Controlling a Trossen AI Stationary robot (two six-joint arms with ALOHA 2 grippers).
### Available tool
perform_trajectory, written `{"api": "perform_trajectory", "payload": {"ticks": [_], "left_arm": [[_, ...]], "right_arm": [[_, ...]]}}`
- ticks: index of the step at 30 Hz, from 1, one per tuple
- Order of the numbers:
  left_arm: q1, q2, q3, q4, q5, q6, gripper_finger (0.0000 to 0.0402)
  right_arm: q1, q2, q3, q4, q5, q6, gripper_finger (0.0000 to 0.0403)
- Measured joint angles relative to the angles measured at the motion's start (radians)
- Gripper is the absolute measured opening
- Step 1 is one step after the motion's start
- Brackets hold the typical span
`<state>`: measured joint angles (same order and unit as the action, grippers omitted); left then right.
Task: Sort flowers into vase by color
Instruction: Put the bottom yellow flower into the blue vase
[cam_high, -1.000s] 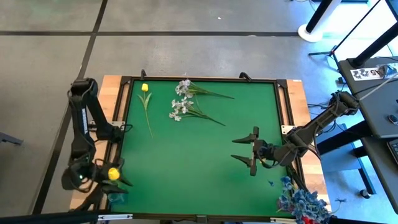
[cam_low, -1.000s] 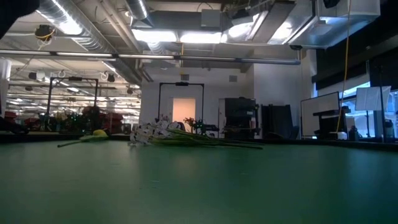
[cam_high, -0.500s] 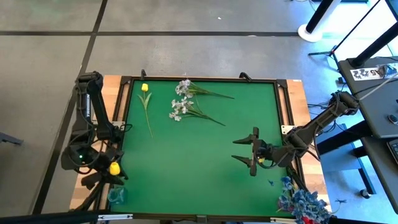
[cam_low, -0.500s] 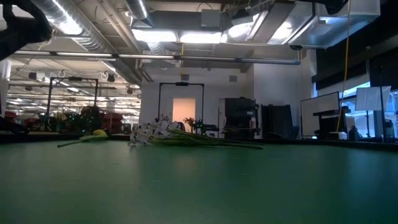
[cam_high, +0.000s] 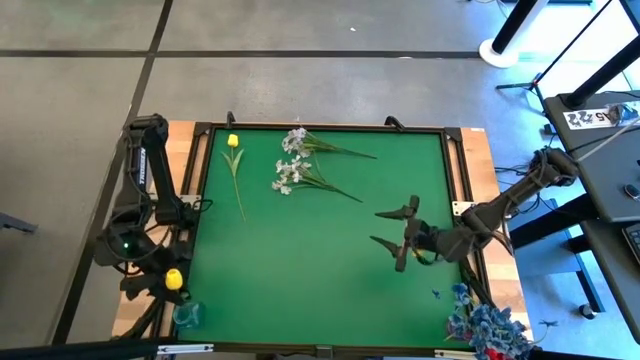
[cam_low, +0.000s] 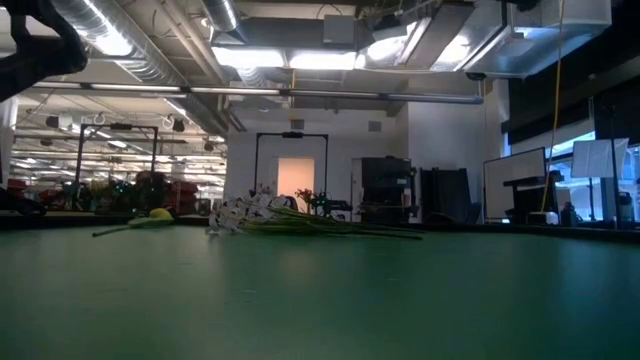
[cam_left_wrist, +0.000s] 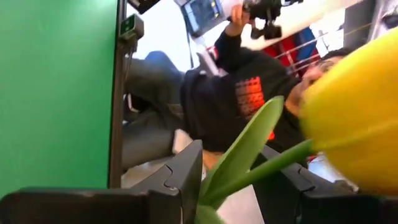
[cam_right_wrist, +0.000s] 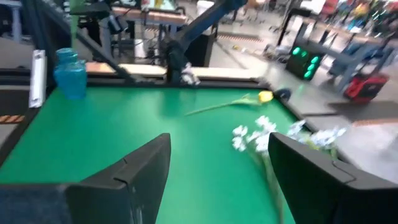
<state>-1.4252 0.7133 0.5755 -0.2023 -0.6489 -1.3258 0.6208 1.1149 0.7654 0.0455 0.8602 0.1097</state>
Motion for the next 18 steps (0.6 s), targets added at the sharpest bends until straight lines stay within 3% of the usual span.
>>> {"api": "perform_trajectory", "payload": {"ticks": [8,14,18], "left_arm": [[0.031,-0.061,0.0,0.001,-0.039,0.108,0.0126],[0.03,-0.065,0.0,0.007,0.03,0.022,0.0126],[0.03,-0.099,0.0,0.014,0.063,0.018,0.0126]], "right_arm": [[-0.173,0.0,0.0,0.166,-0.184,-0.172,0.0269],[-0.286,0.0,0.0,0.254,-0.352,-0.245,0.0269],[-0.302,0.02,0.0,0.328,-0.446,-0.335,0.0269]]}}
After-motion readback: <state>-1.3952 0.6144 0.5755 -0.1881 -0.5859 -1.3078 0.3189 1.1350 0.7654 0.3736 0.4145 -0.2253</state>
